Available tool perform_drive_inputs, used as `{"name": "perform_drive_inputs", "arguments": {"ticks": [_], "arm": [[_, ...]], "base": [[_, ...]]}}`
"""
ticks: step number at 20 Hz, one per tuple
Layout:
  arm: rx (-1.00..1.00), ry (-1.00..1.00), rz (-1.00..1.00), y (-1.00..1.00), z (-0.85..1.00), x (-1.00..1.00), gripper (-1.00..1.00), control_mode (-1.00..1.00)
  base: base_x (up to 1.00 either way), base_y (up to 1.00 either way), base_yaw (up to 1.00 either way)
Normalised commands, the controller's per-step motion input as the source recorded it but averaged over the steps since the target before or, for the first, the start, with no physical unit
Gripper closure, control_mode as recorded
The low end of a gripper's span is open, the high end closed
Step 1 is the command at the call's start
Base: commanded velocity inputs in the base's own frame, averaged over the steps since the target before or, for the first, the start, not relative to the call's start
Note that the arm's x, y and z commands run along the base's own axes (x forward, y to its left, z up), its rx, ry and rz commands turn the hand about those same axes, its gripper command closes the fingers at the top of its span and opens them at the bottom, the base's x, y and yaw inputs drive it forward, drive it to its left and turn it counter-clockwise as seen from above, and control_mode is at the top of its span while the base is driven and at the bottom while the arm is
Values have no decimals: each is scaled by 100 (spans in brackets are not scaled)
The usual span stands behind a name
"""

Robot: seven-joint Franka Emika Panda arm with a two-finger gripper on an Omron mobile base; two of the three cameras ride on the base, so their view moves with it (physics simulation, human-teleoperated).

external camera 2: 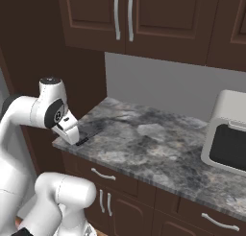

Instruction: Retrieve the butter from the fridge and place it on a plate on the dining table. Then retrieve the butter knife by the fridge and place it near the plate.

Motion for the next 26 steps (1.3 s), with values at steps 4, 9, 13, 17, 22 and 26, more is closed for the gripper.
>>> {"name": "perform_drive_inputs", "arguments": {"ticks": [4,9,13,17,22,26], "arm": [[0,0,0,0,-27,54,-100,-100],[0,0,0,0,-34,48,-100,-100],[0,3,0,0,-33,55,-100,-100],[0,0,0,10,-35,52,-100,-100],[0,0,0,16,-36,44,-100,-100],[-1,0,0,15,-38,49,-100,-100]], "base": [[0,0,0],[0,0,0],[0,0,0],[0,0,0],[0,0,0],[0,0,0]]}}
